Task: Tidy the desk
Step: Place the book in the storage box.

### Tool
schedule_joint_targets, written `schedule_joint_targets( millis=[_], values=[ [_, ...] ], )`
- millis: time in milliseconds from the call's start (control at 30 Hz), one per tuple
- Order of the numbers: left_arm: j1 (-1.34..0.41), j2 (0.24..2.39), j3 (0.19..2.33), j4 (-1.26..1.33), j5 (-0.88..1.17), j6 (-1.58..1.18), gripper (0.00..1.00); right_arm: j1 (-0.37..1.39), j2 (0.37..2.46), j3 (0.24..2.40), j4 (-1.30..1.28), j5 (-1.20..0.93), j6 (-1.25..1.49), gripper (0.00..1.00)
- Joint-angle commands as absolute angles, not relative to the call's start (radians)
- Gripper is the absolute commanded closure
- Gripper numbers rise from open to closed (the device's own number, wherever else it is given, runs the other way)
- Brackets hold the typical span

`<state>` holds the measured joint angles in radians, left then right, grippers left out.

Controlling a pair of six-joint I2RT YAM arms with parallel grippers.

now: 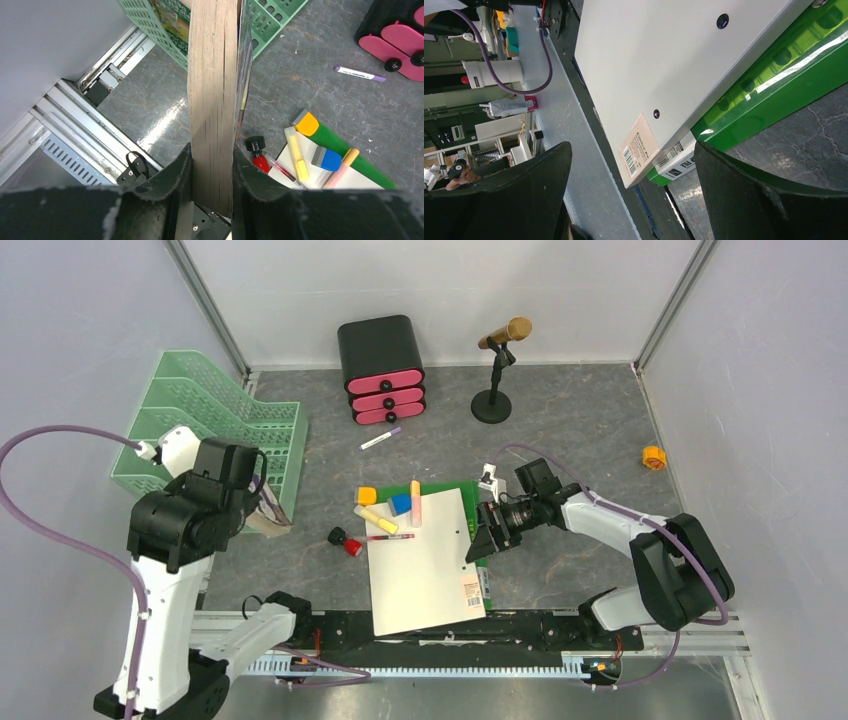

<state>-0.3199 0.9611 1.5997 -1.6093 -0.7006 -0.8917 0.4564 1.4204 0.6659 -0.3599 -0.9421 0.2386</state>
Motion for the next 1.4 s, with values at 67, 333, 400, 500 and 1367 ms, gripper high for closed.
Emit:
schedule_joint_targets(
  millis=[67, 333, 400, 500, 1367],
  values=[
    [-0.308, 0.957, 1.552, -1.645, -0.734, -0.943, 0.98, 0.461, 1.409, 0.71, -0.346, -0.946, 0.23, 0.02],
    [-0.31, 1.03, 1.533, -1.513, -0.516, -0.823, 0.98, 0.48, 1.409, 0.973, -0.491, -0.752, 0.127, 0.02],
    [-0.31, 1.027, 1.519, -1.408, -0.394, -0.737, 0.98, 0.503, 1.416, 1.057, -0.511, -0.716, 0.102, 0.02],
    [-0.309, 1.001, 1.477, -1.237, -0.12, -0.595, 0.98, 0.541, 1.426, 1.15, -0.497, -0.733, 0.081, 0.02],
    [-0.355, 0.894, 1.421, -0.934, 0.792, -0.319, 0.98, 0.658, 1.543, 1.437, 0.264, -1.28, 0.605, 0.07]
  ],
)
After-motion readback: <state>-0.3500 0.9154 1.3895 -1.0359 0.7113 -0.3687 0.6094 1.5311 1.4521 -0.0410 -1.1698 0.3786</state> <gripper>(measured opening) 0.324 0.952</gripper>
